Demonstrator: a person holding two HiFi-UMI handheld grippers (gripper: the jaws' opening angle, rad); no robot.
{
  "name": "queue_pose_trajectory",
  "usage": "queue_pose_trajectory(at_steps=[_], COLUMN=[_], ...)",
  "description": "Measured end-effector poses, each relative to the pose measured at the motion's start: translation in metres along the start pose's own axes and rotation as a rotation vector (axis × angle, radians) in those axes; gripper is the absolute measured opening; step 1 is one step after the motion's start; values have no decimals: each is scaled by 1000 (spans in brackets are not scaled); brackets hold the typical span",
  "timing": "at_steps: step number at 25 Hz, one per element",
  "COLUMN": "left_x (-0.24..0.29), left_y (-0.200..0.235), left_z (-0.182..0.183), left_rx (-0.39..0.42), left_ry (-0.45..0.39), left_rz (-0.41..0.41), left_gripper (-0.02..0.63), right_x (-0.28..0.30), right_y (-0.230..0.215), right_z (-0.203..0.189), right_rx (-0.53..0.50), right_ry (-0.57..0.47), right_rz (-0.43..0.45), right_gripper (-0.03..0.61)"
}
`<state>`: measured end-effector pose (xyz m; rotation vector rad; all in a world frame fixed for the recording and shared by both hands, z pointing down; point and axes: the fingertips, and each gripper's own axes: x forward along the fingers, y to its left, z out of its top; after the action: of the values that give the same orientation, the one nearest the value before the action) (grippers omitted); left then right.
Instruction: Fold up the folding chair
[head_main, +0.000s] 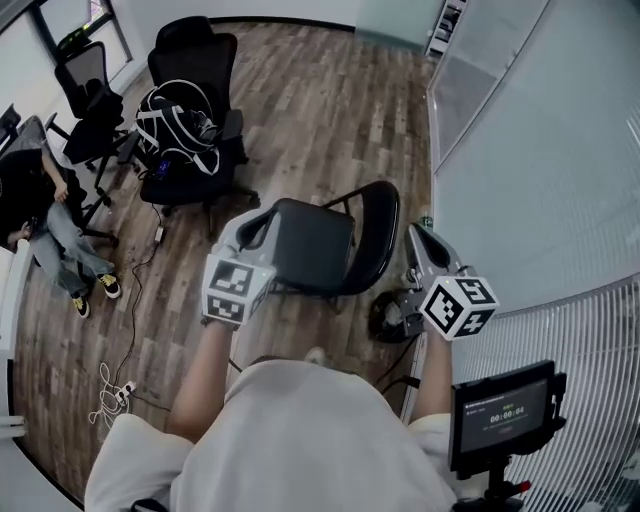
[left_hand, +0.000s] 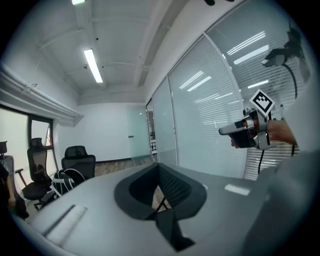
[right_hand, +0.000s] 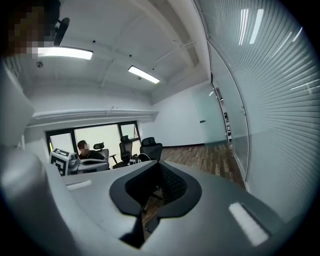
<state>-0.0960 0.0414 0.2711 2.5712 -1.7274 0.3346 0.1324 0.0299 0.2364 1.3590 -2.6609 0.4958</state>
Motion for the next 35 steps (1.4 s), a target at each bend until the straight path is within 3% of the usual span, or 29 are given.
queue_pose_trajectory(at_steps=[5, 12, 16, 23, 27, 35], left_x=[13, 21, 30, 52, 64, 81], left_y=[-6, -9, -12, 0, 10, 29], left_z=[-23, -52, -69, -103, -120, -163], left_rx=[-122, -204, -208, -236, -252, -290], left_ry=[70, 105, 148, 222, 264, 354], left_rz=[7, 17, 8, 17, 20, -17], left_gripper=[-12, -9, -5, 35, 55, 80], right_x=[13, 33, 42, 62, 74, 100], right_y=[-28, -61, -74, -98, -111, -135], right_z=[-19, -52, -66, -94, -113, -150], right_rx=[-160, -33, 34, 61, 93, 145], right_ry=[85, 135, 148, 225, 283, 382], right_rz=[-42, -47, -34, -78, -96, -173], right_gripper=[2, 2, 2, 3, 50, 74])
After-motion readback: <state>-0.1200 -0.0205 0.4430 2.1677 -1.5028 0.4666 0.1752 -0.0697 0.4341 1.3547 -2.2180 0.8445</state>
